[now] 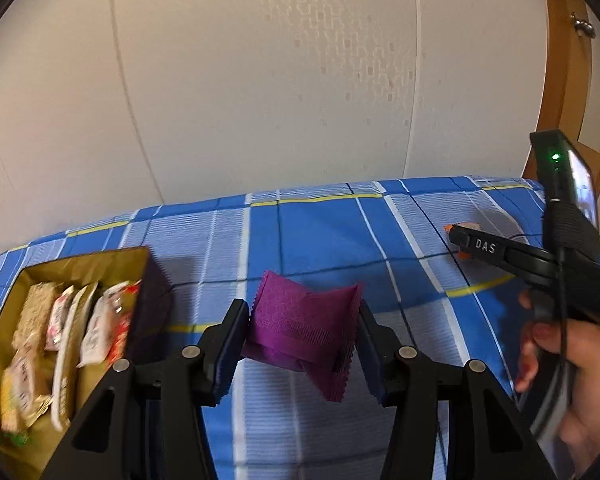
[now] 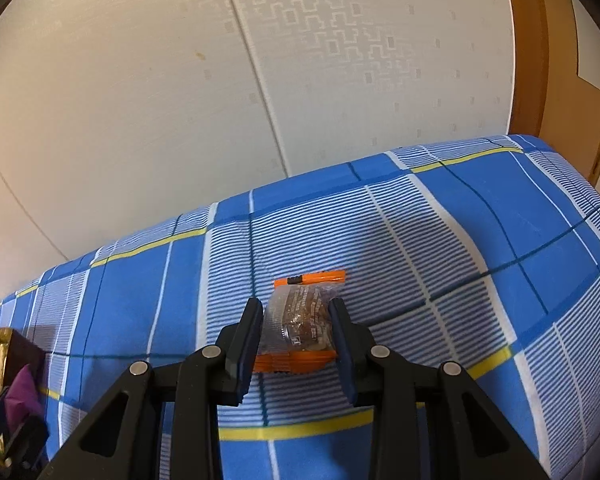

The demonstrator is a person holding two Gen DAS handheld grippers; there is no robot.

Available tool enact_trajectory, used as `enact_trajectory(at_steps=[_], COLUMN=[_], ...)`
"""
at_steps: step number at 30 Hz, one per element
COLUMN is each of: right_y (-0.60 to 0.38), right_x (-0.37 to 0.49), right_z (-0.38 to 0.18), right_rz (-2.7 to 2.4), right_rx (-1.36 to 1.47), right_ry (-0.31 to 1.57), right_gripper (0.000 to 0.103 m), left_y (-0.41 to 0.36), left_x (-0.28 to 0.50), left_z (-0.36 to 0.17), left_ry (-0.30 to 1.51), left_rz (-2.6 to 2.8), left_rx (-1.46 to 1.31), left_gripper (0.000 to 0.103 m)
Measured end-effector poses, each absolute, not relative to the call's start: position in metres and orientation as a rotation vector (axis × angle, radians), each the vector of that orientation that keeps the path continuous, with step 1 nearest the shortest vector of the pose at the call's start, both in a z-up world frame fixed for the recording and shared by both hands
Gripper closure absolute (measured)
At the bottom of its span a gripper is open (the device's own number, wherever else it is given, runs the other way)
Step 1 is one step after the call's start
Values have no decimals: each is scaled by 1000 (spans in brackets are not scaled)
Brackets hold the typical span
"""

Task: Organize snacks
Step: 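Carry the purple pouch into the tray and open the left gripper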

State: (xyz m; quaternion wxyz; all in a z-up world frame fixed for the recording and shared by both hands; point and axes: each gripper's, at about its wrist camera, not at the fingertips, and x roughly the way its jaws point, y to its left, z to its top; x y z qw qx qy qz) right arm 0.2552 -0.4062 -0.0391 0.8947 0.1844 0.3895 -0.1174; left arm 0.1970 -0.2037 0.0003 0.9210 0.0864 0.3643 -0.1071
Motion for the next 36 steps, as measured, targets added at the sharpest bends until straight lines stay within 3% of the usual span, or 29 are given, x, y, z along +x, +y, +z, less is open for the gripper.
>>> enact_trajectory(at_steps=[20,36], right_y=[-386,-311], right_x=[210,187], right_z=[-26,4], right_rz=[-222,-33], right_rx=[411,315], right_ry=[780,727], right_gripper=[69,69], left_y=[-64,47], left_x=[137,145], left_z=[32,-13], left_ry=[742,944], left_rz=[-39,90], left_rx=[80,-5], left_gripper=[50,47])
